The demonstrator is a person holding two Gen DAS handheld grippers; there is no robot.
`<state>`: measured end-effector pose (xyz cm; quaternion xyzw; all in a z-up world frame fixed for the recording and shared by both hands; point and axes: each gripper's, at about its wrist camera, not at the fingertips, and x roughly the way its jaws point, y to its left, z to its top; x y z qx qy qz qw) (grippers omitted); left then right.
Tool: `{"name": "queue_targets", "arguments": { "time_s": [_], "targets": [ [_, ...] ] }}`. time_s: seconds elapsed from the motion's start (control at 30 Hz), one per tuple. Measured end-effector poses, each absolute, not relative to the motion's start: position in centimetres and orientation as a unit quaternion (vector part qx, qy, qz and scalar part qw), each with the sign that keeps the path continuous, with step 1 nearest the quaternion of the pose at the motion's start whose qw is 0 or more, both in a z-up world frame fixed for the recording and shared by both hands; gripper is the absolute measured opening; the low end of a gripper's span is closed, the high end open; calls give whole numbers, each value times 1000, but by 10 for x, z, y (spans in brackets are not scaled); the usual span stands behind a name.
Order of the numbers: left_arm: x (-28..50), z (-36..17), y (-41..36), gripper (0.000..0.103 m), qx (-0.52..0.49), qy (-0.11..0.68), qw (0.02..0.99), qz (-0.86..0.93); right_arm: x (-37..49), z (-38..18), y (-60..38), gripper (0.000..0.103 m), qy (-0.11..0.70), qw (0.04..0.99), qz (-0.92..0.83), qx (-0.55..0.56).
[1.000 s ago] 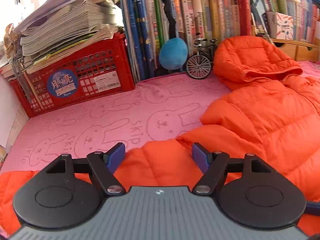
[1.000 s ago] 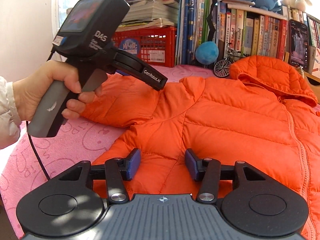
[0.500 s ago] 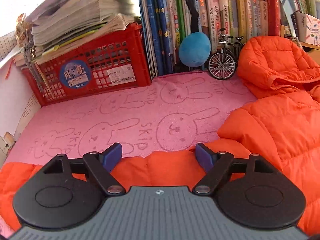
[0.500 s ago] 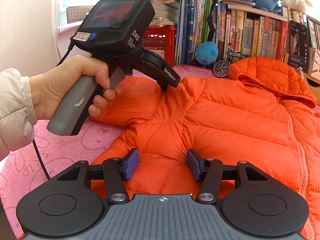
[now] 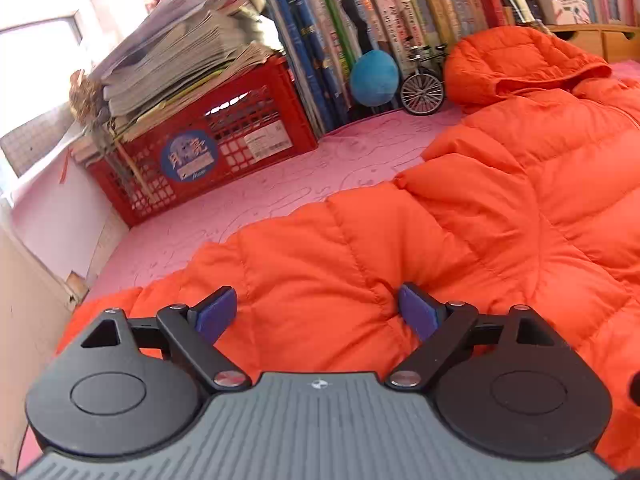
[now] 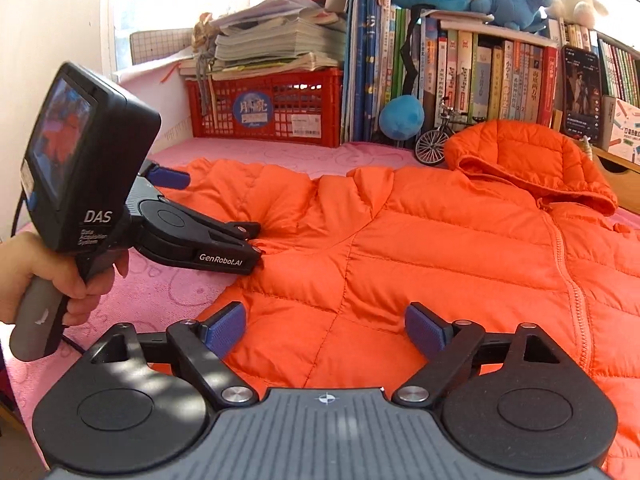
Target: Fold clothes
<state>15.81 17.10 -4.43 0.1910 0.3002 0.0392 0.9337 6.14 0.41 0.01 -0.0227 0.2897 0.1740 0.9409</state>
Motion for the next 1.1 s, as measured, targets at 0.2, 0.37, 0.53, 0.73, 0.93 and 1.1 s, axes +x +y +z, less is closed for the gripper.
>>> {"name": "queue_targets", "arguments": {
  "time_s": [0.2,0.37,0.53,0.73,0.93,1.1],
  "targets": [
    [164,-40,200,87,168,311,928,115,53,17,-82,100,246,966,78,-20],
    [129,-20,168,72,106,271,955,60,67,10,-157,96,271,960,1,76],
    [101,-18,86,78,117,250,959,-58,69,-2,-134,92,278,958,62,3],
    [109,-51,78,80,219,263,940,2,74,-23,-166,91,326,944,17,-52],
    [97,-51,94,84,253,236,937,41,52,-25,-289,90,330,922,-201,17],
    [86,-35,87,83,182,246,952,-21,21,-15,-293,89,287,940,-170,68]
  ]
}}
